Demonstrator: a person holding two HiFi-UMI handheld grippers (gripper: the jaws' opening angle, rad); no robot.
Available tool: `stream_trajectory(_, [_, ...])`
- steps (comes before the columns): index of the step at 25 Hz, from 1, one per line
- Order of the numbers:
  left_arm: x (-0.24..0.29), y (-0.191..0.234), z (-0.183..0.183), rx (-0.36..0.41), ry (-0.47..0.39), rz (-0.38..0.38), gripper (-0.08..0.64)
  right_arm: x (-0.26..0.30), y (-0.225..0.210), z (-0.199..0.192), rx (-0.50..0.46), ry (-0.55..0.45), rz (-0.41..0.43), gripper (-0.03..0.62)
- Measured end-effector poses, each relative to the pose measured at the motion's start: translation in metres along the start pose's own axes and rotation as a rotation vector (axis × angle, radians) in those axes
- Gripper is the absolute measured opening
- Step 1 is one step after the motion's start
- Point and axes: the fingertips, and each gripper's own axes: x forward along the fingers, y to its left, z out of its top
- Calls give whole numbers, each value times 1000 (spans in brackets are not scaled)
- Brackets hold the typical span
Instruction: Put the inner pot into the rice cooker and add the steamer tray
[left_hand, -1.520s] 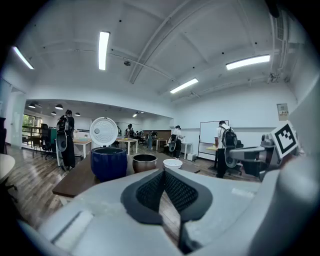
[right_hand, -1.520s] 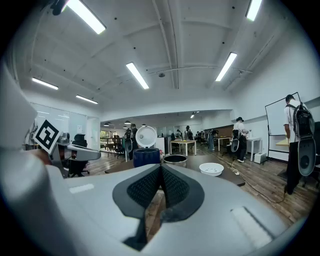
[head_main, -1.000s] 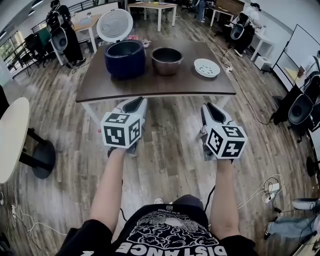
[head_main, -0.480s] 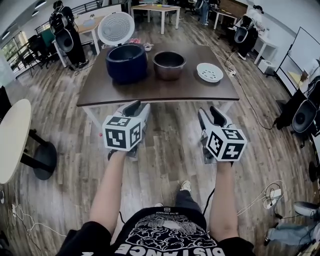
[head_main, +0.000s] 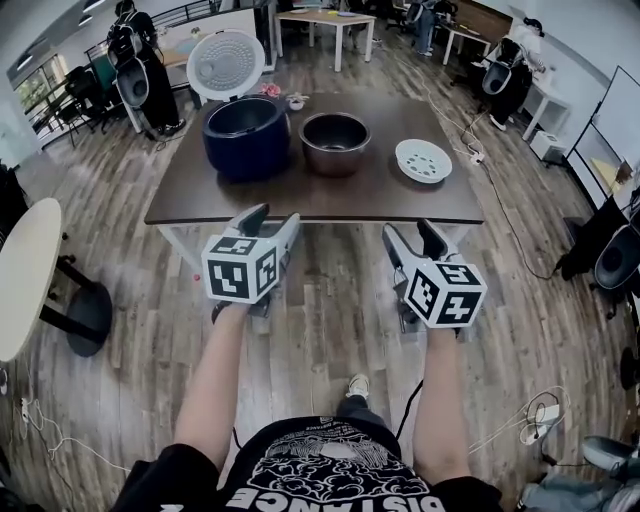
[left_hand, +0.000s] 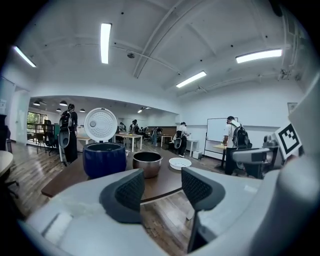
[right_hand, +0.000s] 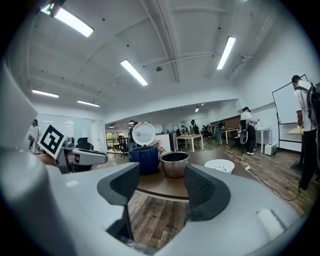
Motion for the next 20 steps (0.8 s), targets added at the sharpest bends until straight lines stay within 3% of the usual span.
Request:
stream_trajectory(4, [28, -2, 14, -7, -3, 33, 273, 23, -27, 10, 7, 7, 36, 295])
stream_trajectory(10, [60, -1, 24, -18, -8, 86, 284, 54, -55, 10, -12, 55, 102, 362])
stream_trajectory(20, [101, -11, 32, -62, -7, 156, 347, 86, -102, 22, -44, 57, 164, 387])
